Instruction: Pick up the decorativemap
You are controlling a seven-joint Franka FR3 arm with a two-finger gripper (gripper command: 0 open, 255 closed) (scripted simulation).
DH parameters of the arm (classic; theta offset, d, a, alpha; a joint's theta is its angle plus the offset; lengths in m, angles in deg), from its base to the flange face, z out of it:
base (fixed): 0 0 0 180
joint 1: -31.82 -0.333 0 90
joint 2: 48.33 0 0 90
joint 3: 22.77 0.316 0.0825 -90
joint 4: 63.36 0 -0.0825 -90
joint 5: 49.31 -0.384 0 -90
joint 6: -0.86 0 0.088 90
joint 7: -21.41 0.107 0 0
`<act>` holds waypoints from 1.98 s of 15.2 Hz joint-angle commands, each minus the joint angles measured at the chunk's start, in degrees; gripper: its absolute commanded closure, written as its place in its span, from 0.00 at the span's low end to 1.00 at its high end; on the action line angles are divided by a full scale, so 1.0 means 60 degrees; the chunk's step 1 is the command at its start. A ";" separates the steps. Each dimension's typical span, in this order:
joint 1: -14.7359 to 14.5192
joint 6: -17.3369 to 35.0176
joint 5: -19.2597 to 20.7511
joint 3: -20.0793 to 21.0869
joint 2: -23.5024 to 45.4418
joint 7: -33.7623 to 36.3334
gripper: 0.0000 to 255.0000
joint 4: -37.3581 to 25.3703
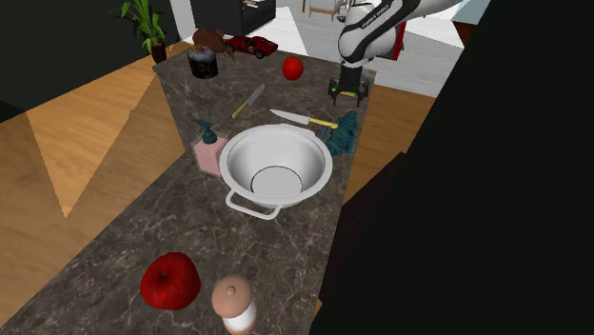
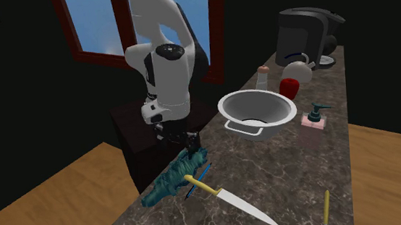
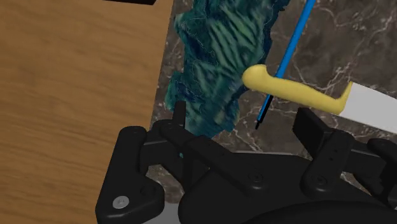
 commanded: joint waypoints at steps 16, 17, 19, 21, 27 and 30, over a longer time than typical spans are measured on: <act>0.0353 0.1647 0.0300 -0.0909 0.3133 0.1857 0.00 -0.1552; 0.0353 0.1646 0.0300 -0.0909 0.3134 0.1857 0.00 -0.1554; 0.0376 0.1641 0.0299 -0.0916 0.3133 0.1827 1.00 -0.1559; 0.0376 0.1642 0.0299 -0.0916 0.3133 0.1826 1.00 -0.1559; 0.0353 0.1645 0.0300 -0.0910 0.3135 0.1857 1.00 -0.1555; 0.0341 0.1368 0.0306 -0.0918 0.2813 0.1833 1.00 -0.1512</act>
